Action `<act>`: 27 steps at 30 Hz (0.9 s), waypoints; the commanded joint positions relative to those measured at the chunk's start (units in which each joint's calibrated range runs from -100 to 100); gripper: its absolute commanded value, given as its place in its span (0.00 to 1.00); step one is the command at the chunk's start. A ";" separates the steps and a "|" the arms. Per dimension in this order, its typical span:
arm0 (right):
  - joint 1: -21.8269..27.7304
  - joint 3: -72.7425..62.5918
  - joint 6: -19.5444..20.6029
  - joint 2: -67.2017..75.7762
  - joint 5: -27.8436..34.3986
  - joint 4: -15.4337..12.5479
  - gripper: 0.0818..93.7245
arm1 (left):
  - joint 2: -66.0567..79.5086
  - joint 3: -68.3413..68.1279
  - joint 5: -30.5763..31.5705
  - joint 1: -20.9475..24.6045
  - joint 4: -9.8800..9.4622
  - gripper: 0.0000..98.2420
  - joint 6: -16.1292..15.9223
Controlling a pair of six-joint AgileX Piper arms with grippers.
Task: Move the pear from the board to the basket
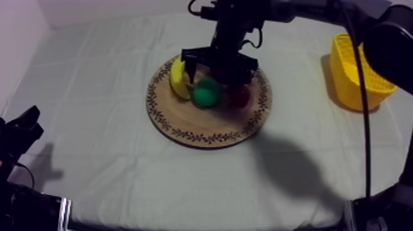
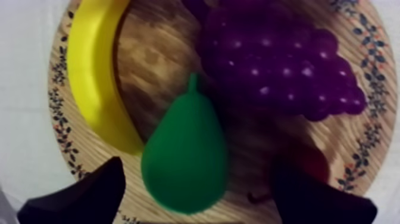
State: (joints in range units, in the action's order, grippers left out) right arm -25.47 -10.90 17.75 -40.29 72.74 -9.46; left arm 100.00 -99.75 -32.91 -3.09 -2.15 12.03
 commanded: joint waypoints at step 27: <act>-1.27 -2.74 -2.17 -1.47 5.17 -0.09 0.28 | 0.00 -0.03 0.01 0.01 0.02 0.00 0.01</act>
State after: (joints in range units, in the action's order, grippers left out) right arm -26.62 -14.49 15.72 -44.06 77.41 -9.60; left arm 100.00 -99.75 -32.91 -3.09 -2.15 12.03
